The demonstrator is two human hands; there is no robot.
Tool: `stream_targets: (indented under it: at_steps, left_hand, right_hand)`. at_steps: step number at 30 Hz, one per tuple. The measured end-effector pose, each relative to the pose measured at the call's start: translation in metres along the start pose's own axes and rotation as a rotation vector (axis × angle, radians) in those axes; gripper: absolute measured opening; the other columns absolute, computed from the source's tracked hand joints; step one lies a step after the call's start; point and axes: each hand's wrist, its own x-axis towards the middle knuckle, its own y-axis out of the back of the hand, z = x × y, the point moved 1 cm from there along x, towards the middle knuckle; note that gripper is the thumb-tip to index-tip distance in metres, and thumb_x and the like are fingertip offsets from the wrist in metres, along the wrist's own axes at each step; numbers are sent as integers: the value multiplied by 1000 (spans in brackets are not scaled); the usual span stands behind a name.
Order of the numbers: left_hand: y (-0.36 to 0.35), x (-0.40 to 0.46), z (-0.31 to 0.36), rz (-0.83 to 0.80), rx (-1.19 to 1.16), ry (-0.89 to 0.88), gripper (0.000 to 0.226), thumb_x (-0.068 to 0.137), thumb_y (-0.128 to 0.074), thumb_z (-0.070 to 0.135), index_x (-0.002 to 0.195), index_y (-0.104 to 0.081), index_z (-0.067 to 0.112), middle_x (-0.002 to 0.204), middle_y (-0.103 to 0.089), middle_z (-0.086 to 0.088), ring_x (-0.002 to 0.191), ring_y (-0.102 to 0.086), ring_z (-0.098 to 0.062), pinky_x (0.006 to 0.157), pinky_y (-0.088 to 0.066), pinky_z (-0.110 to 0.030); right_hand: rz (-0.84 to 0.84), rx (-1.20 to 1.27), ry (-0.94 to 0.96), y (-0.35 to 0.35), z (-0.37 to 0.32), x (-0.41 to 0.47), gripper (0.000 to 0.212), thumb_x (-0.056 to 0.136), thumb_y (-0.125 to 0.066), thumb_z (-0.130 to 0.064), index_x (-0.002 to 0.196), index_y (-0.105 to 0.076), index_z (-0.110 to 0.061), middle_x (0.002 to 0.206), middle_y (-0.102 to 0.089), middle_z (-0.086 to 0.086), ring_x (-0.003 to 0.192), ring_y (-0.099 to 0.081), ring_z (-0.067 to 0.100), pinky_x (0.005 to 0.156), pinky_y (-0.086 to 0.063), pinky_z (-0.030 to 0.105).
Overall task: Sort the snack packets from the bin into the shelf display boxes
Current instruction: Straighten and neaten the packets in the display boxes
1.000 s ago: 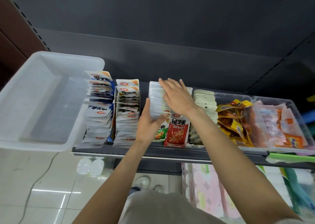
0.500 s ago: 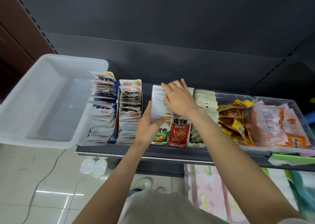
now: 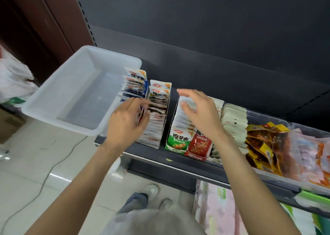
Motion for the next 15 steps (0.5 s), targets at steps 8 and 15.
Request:
stream_targets:
  at_steps: [8,15]
  left_hand:
    - [-5,49,-61,-161,369,-351,49,72,-68,48,110,-62,17,106,-64,-2,105,-53,-27,88,-33,-39]
    - [-28,78,-56,-273,514,-539,33,59,-81,44,74,-69,17,67,-67,1,71,-61,-23,73,-31,-36]
  right_hand:
    - [-229,-362,36,-40,-8,63,69,90,-60,-20,149,-25,-20,152,-29,2,139,-24,22,110,-30,40]
    - [-497,-241,-120,-45,-16,69,73,91,-55,-21,151,-14,-22,149,-31,3,133,-33,19,98,-35,26]
